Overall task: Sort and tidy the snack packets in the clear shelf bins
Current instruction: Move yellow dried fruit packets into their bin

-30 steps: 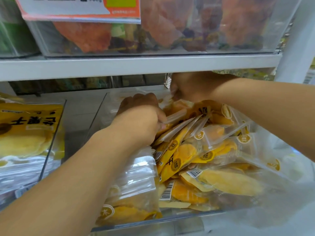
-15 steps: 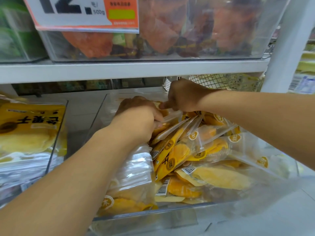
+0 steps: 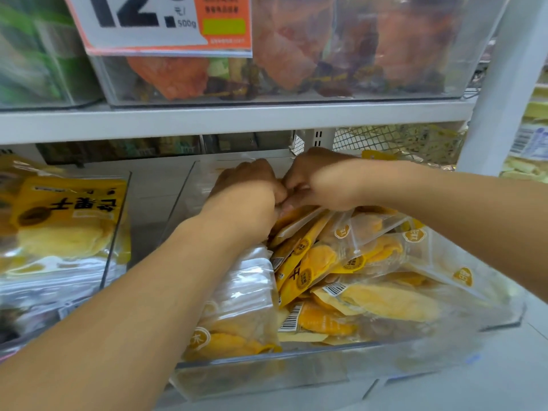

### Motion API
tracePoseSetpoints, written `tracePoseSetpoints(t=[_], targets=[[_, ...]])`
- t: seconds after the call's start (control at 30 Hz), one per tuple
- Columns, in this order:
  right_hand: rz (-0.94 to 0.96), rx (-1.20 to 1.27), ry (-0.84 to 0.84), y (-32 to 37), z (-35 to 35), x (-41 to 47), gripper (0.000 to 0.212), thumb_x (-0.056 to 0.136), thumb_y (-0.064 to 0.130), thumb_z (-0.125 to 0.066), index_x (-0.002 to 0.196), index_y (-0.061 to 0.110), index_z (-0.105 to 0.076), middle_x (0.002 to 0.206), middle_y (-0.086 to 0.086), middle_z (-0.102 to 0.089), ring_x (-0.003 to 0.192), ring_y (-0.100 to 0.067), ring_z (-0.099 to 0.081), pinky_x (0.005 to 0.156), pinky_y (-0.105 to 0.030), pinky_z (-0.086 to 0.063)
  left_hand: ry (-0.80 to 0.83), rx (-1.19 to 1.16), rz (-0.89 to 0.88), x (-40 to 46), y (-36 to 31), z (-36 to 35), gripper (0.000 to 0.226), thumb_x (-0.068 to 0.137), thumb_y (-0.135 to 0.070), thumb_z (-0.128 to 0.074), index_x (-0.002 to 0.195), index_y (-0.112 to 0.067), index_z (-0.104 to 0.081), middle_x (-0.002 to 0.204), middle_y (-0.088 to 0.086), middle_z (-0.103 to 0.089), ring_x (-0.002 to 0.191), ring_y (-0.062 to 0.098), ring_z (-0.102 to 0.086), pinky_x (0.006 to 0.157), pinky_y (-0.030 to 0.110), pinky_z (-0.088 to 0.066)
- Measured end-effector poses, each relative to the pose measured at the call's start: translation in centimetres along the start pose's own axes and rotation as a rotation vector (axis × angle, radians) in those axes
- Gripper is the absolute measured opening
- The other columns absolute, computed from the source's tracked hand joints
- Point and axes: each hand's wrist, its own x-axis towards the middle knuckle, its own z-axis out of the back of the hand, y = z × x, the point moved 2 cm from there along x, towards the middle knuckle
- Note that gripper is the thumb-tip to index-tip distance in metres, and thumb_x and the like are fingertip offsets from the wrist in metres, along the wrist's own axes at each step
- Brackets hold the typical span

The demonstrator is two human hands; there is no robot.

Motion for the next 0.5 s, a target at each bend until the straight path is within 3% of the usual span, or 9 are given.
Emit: tracePoseSetpoints(t=[0.1, 0.2, 0.27, 0.37, 0.5], targets=[[-0.104, -0.139, -0.034, -1.4, 1.1, 0.4, 0.03, 0.096, 0.029, -0.064, 0.067, 0.022, -0.061, 0.068, 0.004, -0.059, 0.064, -0.015, -0.054, 0.064, -0.027, -0.039, -0.044, -0.121, 0.115, -0.8, 0.1, 0.5, 0.052, 0.074, -0.044, -0.085, 0.111, -0.025, -0.053, 0.116, -0.002, -0.047, 0.099, 0.02, -0.051, 0.077, 0.031, -0.042], [-0.209, -0.259, -0.105, -3.1, 0.8, -0.1, 0.033, 0.098, 0.016, -0.059, 0.066, 0.016, -0.051, 0.075, -0.001, -0.053, 0.063, -0.016, -0.05, 0.059, -0.026, -0.037, -0.051, -0.123, 0.17, -0.9, 0.3, 0.5, 0.077, 0.077, -0.048, -0.081, 0.135, -0.021, -0.039, 0.124, 0.002, -0.056, 0.109, 0.026, -0.057, 0.081, 0.036, -0.048], [-0.188, -0.122, -0.112, -3.7, 0.0, -0.1, 0.02, 0.099, 0.018, -0.06, 0.083, 0.015, -0.069, 0.088, 0.0, -0.065, 0.074, -0.017, -0.058, 0.072, -0.026, -0.041, -0.039, -0.068, 0.165, -0.9, 0.3, 0.2, 0.087, 0.083, -0.047, -0.074, 0.15, -0.022, -0.025, 0.141, 0.005, -0.05, 0.125, 0.029, -0.051, 0.094, 0.039, -0.046], [-0.139, 0.055, -0.162, -3.5, -0.5, 0.7, 0.018, 0.099, 0.025, -0.061, 0.107, 0.019, -0.076, 0.1, 0.005, -0.07, 0.091, -0.016, -0.063, 0.082, -0.025, -0.042, -0.016, -0.01, 0.155, -0.7, 0.3, -0.2, 0.09, 0.086, -0.046, -0.069, 0.155, -0.018, -0.018, 0.152, 0.008, -0.039, 0.137, 0.029, -0.039, 0.107, 0.039, -0.038], [-0.139, 0.132, -0.277, -3.8, 0.0, 1.2, 0.016, 0.099, 0.024, -0.06, 0.105, 0.019, -0.074, 0.105, 0.004, -0.066, 0.093, -0.014, -0.06, 0.079, -0.021, -0.042, -0.034, -0.038, 0.156, -0.6, 0.4, -0.3, 0.087, 0.086, -0.045, -0.07, 0.153, -0.02, -0.022, 0.144, 0.008, -0.048, 0.13, 0.03, -0.046, 0.103, 0.041, -0.042]])
